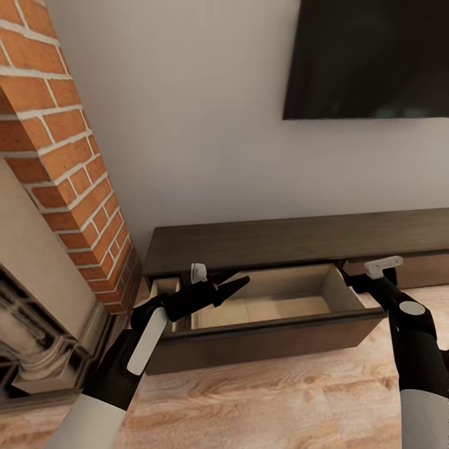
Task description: Place each of the two pumpkins and all three candles from the living room inside a cabinet in the living room (use any cabinet), then make sure every cabinet is closed, and position the cauldron so it is next to a table in the living room.
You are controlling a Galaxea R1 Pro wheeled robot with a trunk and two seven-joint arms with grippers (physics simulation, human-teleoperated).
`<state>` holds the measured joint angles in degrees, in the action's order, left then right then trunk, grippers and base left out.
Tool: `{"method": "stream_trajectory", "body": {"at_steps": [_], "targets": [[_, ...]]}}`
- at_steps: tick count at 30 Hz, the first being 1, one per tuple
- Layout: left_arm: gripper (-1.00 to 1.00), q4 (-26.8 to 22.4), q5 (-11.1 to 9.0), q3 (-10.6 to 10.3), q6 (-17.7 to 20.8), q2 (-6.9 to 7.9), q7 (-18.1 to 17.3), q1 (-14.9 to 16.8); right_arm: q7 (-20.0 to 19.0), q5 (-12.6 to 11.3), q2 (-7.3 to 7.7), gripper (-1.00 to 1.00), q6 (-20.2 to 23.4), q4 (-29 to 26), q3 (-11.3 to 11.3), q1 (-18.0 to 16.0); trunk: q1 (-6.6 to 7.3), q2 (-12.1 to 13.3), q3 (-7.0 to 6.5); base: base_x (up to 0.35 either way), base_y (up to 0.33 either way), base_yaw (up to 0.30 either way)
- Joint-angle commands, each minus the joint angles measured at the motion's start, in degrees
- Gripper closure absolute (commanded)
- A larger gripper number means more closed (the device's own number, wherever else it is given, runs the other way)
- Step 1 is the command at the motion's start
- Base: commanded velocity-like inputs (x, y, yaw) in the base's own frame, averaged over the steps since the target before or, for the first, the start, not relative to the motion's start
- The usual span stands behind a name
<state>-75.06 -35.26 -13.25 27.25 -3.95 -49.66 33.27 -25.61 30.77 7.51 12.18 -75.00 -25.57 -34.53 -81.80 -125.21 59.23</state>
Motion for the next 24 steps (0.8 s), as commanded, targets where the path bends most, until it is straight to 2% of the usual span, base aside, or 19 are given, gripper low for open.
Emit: {"method": "stream_trajectory", "body": {"at_steps": [1, 4, 6, 8, 17, 24], "targets": [[-1.0, 0.0, 0.01, 0.03, 0.0, 0.0, 0.0, 0.01, -0.02, -0.02, -0.05, -1.0, 0.02, 0.24, 0.05, 0.03, 0.23, 0.42, -0.18, 0.0, 0.0, 0.0], [-1.0, 0.34, 0.13, 0.0, -0.02, -0.04, 0.02, 0.03, -0.01, -0.65, -1.49, -1.0, 0.04, 2.22, 0.09, 0.0, 0.88, 1.62, -0.72, 0.0, 0.0, 0.0], [-1.0, 0.66, 0.25, 0.04, -0.08, -0.03, 0.05, 0.04, -0.05, -0.83, -4.38, -1.0, -0.03, 2.92, 0.09, -0.01, 1.32, 2.42, -1.08, 0.0, 0.0, 0.0], [-1.0, 0.69, 0.27, 0.14, -0.09, -0.01, 0.08, 0.03, -0.09, -0.68, -5.05, -1.0, 0.01, 3.38, 0.09, -0.02, 1.76, 3.22, -1.44, 0.0, 0.0, 0.0], [-1.0, 0.69, 0.36, 0.29, -0.48, 0.05, 0.09, 0.02, -0.29, -0.57, -5.22, -1.0, 0.13, 3.5, 0.09, 0.11, 3.74, 6.83, -3.06, 0.0, 0.0, 0.0], [-1.0, 0.54, 0.37, 0.28, -2.3, 0.22, 0.02, 0.03, -0.32, -0.62, -5.24, -1.0, -0.04, 3.38, 0.16, 0.74, 5.28, 9.64, -4.31, 0.0, 0.0, 0.0]]}}
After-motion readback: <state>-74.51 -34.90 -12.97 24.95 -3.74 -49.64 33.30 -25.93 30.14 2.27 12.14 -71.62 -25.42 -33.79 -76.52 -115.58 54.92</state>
